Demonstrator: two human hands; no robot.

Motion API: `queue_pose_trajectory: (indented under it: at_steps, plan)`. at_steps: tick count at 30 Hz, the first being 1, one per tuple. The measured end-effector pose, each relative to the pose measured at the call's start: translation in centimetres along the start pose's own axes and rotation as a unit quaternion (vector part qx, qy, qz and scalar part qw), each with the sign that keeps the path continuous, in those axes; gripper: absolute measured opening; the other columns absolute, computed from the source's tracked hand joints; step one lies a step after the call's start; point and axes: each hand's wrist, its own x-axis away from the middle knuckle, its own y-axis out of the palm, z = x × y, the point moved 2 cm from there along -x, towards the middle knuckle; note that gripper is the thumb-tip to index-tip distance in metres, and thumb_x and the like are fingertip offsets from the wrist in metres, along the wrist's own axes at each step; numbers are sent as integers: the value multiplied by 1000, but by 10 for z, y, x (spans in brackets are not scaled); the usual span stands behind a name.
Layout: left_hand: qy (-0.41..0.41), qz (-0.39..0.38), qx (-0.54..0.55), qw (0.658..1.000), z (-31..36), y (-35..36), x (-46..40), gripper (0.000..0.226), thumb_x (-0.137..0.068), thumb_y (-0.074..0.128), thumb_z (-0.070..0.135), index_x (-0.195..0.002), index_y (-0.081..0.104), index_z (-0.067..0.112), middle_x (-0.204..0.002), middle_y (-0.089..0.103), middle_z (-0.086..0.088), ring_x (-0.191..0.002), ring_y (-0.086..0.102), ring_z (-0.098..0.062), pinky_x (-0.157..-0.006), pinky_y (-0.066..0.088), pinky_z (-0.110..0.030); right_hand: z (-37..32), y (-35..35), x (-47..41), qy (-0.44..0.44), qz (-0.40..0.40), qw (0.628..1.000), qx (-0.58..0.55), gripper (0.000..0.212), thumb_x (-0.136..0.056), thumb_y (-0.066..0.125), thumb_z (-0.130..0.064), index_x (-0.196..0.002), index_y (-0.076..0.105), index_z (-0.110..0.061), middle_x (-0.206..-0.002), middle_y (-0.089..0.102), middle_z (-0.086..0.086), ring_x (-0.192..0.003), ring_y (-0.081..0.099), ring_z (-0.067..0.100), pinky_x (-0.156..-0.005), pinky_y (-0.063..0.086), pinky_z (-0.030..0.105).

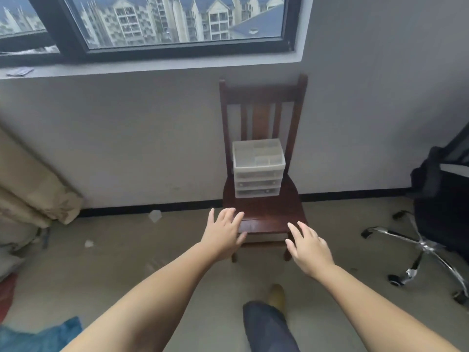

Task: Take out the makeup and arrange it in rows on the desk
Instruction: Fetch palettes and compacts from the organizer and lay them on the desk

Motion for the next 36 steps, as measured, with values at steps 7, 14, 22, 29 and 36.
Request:
queue_pose_trajectory:
  at_steps: [7,14,22,29,36]
  plan:
    - [-49,-28,33,998,-34,15,-167,61,-97,36,39,-150,14,18,-155,18,-4,-144,13,-18,-117,7,-48,28,5,-176,-10,-86,996,-23,52,-100,26,-42,-149,17,-25,-155,21,3,-140,24,23,-106,33,38]
    - [-59,-55,108,991,-50,55,-288,65,-96,39,26,-151,6,14,-159,7,-2,-146,4,-16,-119,4,-40,40,54,-323,151,-224,903,-334,33,-98,37,-22,-118,59,-7,-106,64,6,-97,63,24,-70,44,26]
    - [-27,31,93,995,-73,131,-370,81,-75,45,1,-150,16,7,-157,19,-10,-145,8,-25,-113,23,-54,9,145,-426,360,-187,631,-661,44,-98,28,-1,-140,36,-12,-135,49,14,-119,51,27,-89,47,43]
    - [3,124,71,990,-79,164,-377,74,-78,34,0,-148,13,5,-155,18,-11,-144,12,-28,-111,25,-58,0,198,-481,450,-108,417,-782,40,-100,23,-6,-136,42,-6,-140,47,12,-125,50,25,-99,41,43]
    - [-4,111,84,990,-78,168,-377,71,-81,26,1,-149,8,6,-155,10,-9,-146,2,-28,-112,18,-57,0,209,-452,472,-126,436,-755,39,-94,17,4,-108,52,-5,-134,51,18,-124,51,28,-100,40,46]
